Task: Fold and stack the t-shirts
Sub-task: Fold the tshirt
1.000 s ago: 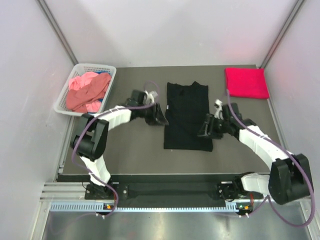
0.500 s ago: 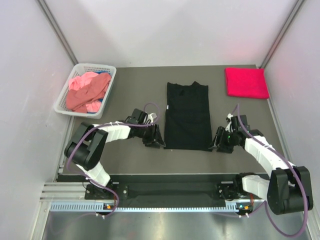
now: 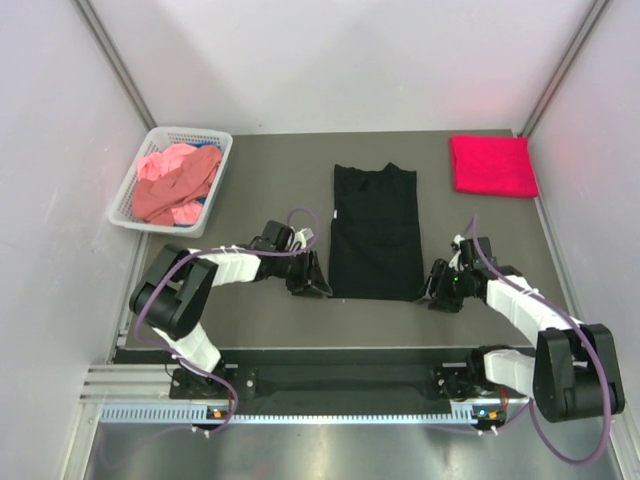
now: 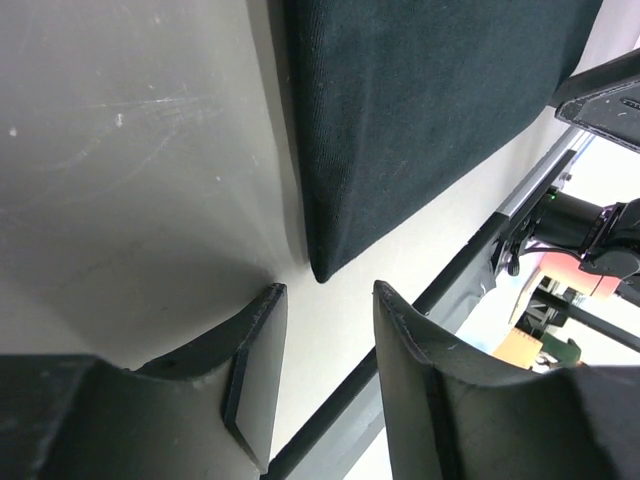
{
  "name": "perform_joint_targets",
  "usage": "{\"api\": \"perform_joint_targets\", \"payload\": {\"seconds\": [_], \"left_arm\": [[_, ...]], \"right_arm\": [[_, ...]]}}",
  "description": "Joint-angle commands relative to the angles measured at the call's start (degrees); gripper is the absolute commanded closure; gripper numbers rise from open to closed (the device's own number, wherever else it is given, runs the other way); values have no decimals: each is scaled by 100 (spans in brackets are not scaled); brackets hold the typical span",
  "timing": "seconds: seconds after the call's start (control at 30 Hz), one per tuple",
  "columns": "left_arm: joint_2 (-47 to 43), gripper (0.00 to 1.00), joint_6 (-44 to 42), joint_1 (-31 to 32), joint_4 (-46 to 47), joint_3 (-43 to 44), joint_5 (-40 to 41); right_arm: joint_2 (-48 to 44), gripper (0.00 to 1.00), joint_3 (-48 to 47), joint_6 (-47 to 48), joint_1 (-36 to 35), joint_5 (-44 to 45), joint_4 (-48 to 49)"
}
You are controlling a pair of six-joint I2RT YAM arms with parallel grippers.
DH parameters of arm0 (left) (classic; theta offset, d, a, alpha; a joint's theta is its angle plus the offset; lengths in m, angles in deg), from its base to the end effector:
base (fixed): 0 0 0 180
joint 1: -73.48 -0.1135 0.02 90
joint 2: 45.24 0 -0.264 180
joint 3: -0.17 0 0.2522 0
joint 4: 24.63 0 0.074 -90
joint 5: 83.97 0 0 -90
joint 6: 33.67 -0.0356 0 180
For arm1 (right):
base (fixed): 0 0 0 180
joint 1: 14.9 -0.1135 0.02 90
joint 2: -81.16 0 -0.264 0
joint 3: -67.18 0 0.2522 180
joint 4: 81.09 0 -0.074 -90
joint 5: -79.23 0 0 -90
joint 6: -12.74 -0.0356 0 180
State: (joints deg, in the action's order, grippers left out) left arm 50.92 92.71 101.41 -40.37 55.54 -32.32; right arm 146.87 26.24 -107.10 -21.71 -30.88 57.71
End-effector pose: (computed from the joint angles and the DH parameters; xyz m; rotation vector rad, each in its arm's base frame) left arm 0.2507 -0.1579 0.1262 0.0836 2.7469 -1.2421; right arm 0.1814 0.0340 0.1503 0.4523 2.7460 0.6542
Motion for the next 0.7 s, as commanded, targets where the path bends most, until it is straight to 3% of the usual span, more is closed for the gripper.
{"api": "perform_joint_targets", "payload": {"seconds": [0.0, 0.47, 0.67], "left_arm": [[245, 55, -79, 20, -66, -118, 275], [825, 63, 0, 29, 48, 120, 302], [904, 78, 18, 29, 136, 181, 319]], "right_arm": [[152, 52, 195, -39, 66, 60, 318], [258, 59, 240, 49, 101, 351, 485], [4, 64, 239, 93, 110, 587, 450]]}}
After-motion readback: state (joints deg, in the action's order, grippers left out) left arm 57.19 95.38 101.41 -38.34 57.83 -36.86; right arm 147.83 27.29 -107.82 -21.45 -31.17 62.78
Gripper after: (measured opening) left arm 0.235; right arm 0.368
